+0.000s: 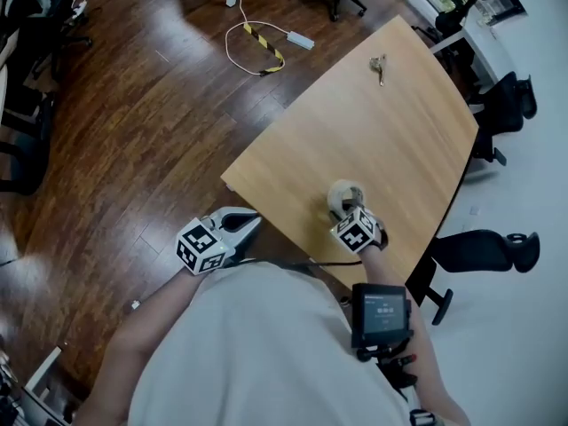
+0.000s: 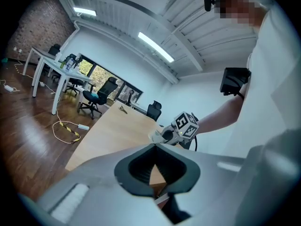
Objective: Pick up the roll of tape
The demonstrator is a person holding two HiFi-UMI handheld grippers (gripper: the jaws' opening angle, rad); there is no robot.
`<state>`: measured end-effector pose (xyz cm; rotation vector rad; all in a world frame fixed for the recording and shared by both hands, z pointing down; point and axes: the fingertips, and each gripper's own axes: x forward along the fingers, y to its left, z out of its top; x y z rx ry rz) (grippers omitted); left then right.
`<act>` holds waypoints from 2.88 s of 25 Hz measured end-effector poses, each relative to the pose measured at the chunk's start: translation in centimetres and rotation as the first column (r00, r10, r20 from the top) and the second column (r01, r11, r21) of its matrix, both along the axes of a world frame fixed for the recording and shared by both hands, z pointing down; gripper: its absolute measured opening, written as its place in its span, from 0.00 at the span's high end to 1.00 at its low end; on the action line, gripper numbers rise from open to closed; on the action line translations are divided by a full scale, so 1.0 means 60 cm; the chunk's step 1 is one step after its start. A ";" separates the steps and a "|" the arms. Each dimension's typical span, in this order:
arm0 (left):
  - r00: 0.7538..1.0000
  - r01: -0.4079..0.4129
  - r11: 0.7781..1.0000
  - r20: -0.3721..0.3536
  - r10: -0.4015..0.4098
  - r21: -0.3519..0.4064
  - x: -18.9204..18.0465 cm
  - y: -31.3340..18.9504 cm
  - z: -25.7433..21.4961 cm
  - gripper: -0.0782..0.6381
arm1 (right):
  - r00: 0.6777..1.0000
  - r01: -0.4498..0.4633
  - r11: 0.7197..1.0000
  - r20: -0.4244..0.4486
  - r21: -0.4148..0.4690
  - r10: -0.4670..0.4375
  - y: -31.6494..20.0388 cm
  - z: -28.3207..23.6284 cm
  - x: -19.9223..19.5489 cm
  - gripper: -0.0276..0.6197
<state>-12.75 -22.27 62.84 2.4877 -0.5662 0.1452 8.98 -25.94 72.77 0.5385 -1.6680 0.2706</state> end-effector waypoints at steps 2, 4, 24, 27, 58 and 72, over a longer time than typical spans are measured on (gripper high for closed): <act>1.000 -0.021 1.000 0.004 0.021 0.005 0.011 0.004 -0.005 0.88 | 0.996 -0.069 0.997 0.050 0.023 0.067 0.004 -0.019 0.005 0.80; 0.999 -0.039 0.999 0.012 0.039 0.013 0.021 0.008 -0.009 0.88 | 0.986 -0.137 0.990 0.098 0.040 0.132 0.006 -0.035 0.010 0.80; 0.999 -0.036 0.995 0.039 0.032 0.096 0.199 0.080 -0.061 0.88 | 0.725 -0.407 0.897 0.658 0.171 0.204 0.097 -0.206 0.088 0.80; 0.998 -0.019 0.995 0.058 0.013 0.101 0.231 0.109 -0.070 0.88 | 0.668 -0.431 0.887 0.719 0.167 0.190 0.134 -0.242 0.114 0.80; 0.999 0.011 0.972 0.046 -0.022 0.233 0.353 0.296 -0.141 0.88 | 0.295 -0.449 0.881 0.955 0.147 -0.009 0.366 -0.369 0.172 0.80; 0.998 -0.056 0.977 0.054 0.045 0.205 0.222 0.371 -0.125 0.88 | 0.281 -0.459 0.880 0.960 0.125 0.009 0.435 -0.372 0.013 0.80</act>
